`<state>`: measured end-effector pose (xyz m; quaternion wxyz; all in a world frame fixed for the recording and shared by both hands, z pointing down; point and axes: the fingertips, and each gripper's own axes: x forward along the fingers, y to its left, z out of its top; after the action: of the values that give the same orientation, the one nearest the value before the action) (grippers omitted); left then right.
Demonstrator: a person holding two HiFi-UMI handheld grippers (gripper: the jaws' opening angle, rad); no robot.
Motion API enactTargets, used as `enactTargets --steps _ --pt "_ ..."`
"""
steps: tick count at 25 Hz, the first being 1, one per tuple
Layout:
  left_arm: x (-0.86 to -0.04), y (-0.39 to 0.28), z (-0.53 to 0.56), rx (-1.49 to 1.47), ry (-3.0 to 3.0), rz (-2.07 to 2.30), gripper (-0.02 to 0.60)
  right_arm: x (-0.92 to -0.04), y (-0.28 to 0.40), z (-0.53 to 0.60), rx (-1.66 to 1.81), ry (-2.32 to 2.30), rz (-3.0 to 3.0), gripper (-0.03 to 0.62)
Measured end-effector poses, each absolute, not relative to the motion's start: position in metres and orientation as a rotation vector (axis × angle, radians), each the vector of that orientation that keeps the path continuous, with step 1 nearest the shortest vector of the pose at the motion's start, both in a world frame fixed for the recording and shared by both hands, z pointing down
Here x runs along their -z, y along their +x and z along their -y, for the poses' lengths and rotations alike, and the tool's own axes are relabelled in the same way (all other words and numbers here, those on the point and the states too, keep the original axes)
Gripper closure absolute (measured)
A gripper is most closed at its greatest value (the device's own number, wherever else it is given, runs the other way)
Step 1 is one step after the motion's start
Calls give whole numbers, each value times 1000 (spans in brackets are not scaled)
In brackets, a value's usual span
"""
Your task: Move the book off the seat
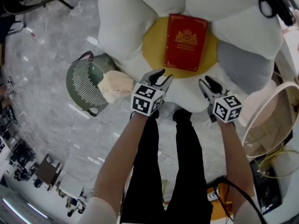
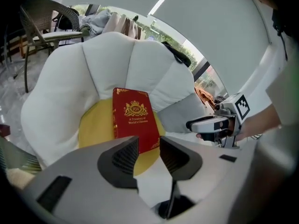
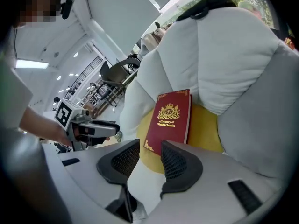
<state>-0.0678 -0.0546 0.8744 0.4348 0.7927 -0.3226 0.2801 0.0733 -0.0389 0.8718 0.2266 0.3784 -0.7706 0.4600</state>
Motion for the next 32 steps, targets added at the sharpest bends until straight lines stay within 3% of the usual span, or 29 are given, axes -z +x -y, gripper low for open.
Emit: enactTargets --steps 13,22,24,32 --pt "-976 -66 67 -765 1887 801 381 -970 74 49 -1294 1093 2043 407" --pt "-1021 -60 73 -802 1839 749 272 -1014 68 60 -1316 1126 1983 349" --pt "-1028 -58 75 -804 1837 734 267 -1020 71 61 -1318 1160 1963 317" --pt "-1037 -50 76 -834 1865 700 264 -1034 57 55 -1356 1159 1950 315"
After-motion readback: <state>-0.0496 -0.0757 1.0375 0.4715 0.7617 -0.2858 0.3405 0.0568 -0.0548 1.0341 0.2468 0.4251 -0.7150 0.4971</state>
